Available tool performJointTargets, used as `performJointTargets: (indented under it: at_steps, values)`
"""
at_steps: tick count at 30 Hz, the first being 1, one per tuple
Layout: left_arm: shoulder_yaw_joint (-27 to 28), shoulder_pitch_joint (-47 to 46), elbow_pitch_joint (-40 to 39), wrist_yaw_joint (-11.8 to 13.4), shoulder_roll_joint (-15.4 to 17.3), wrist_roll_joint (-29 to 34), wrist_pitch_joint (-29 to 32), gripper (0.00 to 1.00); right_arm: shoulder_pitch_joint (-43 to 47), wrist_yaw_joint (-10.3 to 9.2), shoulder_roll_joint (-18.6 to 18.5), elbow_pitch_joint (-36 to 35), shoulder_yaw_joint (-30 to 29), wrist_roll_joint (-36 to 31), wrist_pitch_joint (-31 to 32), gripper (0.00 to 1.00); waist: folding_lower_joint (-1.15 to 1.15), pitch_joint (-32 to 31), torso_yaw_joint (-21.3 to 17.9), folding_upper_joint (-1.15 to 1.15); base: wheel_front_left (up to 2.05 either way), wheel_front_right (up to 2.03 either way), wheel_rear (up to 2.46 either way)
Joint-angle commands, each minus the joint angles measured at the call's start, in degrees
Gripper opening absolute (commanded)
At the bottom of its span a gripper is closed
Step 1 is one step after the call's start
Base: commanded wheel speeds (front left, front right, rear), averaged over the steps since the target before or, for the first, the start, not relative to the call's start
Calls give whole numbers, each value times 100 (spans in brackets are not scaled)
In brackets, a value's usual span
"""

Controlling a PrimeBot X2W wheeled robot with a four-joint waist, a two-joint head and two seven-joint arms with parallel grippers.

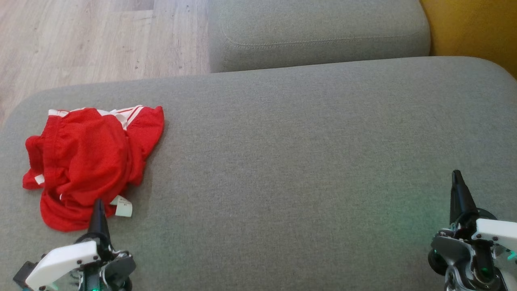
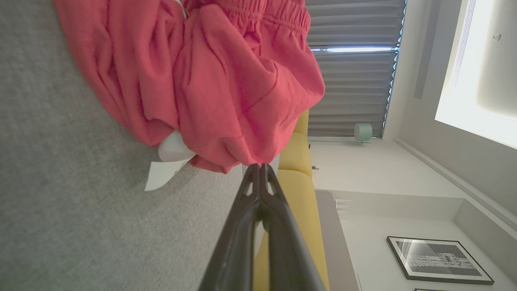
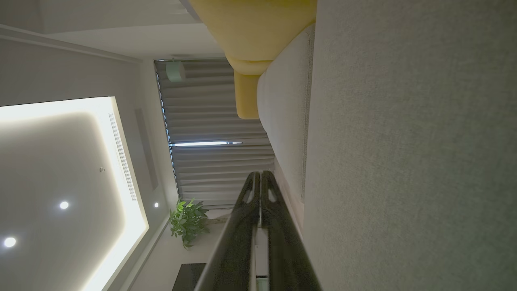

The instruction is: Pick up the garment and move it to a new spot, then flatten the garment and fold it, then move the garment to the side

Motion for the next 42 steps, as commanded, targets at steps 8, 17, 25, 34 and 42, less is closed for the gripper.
performJointTargets:
  at_steps: [8,17,25,34,42]
  values:
    - [1,0,0,0,-1,0,0,100,0,0,0,0,0,0,0,100,0,0,0,0,0,0,0]
    - [-86,126,280,3,-12,94,-77,100,149,0,26,256,100,-44,-72,100,0,4,2,0,0,0,0]
    - [-113,114,146,16,-9,586,-212,100,122,0,23,195,178,-462,-211,100,0,12,12,0,0,0,0]
    - [-217,137,-99,127,-6,1239,-380,100,121,-1,19,61,245,-1376,-379,100,0,5,7,0,0,0,0]
    - [-364,178,-207,230,-4,1921,-514,100,160,-1,15,-59,348,-2036,-514,100,0,-12,-4,0,0,0,0]
